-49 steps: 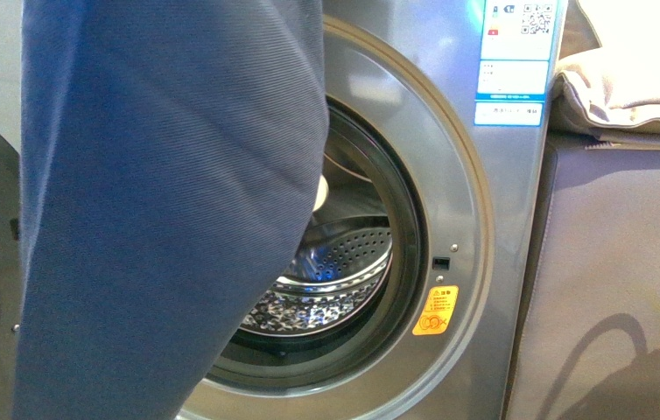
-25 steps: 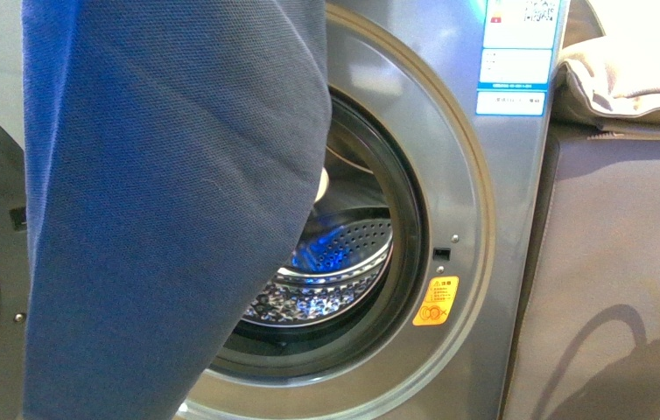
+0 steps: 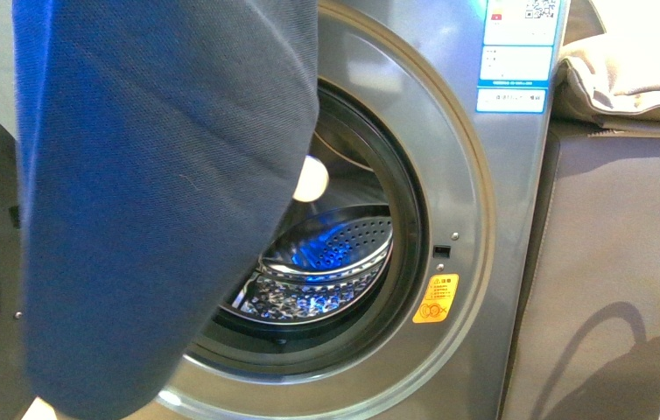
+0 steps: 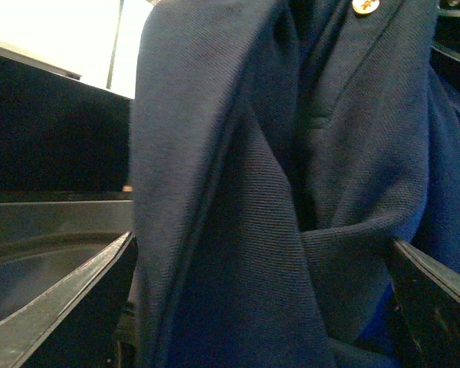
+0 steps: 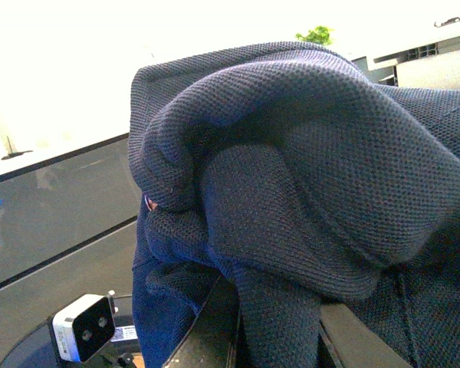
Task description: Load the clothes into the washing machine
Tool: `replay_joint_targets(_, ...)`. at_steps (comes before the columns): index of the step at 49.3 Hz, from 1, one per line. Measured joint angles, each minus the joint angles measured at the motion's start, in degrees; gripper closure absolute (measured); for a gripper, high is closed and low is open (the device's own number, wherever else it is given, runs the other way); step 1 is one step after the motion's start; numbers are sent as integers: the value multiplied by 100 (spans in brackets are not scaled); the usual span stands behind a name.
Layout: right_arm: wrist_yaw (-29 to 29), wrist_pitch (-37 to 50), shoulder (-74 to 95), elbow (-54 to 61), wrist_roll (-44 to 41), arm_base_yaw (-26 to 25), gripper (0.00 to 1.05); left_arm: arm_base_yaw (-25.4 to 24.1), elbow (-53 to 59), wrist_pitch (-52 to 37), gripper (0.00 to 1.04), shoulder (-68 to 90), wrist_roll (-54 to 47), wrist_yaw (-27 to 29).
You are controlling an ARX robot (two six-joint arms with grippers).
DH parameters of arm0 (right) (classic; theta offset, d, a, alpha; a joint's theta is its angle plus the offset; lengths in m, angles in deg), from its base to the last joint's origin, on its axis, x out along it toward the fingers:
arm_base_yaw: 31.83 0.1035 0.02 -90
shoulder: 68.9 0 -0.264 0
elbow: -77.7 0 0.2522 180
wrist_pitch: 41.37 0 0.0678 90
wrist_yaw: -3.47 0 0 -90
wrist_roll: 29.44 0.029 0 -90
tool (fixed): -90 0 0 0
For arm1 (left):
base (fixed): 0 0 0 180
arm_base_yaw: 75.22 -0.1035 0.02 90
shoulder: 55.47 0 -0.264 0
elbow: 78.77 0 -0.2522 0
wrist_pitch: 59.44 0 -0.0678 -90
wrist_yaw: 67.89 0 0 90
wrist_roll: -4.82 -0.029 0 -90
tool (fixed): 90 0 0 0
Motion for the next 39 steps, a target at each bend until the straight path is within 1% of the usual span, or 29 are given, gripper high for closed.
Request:
replay_joint_targets(4, 0, 0, 0, 0, 0, 0, 92, 282, 0, 90, 6, -4, -28, -223)
replay_joint_targets(9, -4, 0, 0, 0, 0, 0, 92, 688, -15, 260, 6, 2, -162, -323)
replay_joint_targets(15, 2, 0, 0, 0, 0, 0, 92, 918, -142, 188, 6, 22, -140, -339)
replay_joint_targets(22, 0, 0, -2, 0, 2, 0, 92, 994, -219, 2, 6, 22, -9, -332)
replay_joint_targets(39, 2, 0, -2, 0, 0, 0, 92, 992, -219, 0, 6, 48, 13, -315)
